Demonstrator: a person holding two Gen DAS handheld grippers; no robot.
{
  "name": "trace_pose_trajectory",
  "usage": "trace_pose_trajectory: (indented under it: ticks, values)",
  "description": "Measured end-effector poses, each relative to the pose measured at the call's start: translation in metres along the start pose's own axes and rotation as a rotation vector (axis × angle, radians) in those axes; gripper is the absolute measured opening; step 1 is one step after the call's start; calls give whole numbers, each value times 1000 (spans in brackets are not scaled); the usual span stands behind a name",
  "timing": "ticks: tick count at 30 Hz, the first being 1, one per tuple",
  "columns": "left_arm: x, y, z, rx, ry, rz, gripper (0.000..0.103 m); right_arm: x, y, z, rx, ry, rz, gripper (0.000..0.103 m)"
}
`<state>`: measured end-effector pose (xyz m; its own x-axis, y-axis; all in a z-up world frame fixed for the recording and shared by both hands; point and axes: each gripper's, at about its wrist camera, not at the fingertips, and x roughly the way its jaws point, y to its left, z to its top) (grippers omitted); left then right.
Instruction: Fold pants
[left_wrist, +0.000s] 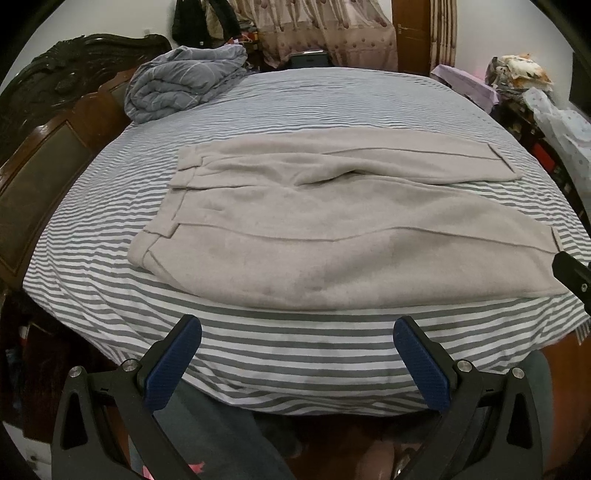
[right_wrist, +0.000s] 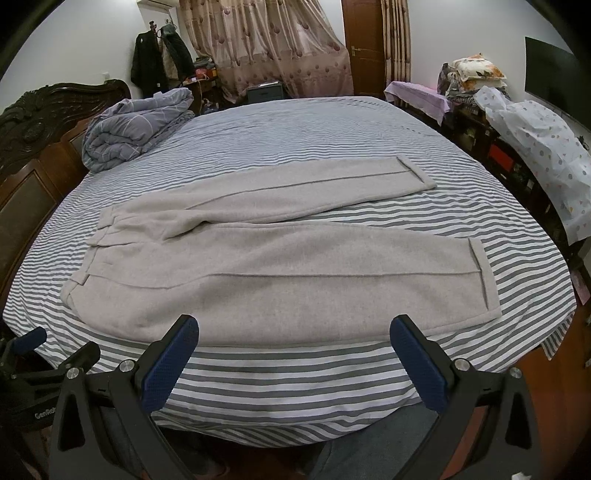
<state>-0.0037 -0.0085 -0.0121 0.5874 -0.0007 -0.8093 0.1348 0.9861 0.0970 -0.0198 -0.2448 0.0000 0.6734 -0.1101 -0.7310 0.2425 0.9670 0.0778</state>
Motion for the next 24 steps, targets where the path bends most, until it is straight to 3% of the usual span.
trace_pose_trajectory:
  ticks: [14, 24]
  values:
    - [-3, 0, -5, 8, -14, 4, 103, 0, -1, 0, 1, 0, 1, 103]
    - [0, 3, -5, -2, 22, 32, 102, 0, -1, 0, 1, 0, 0, 103]
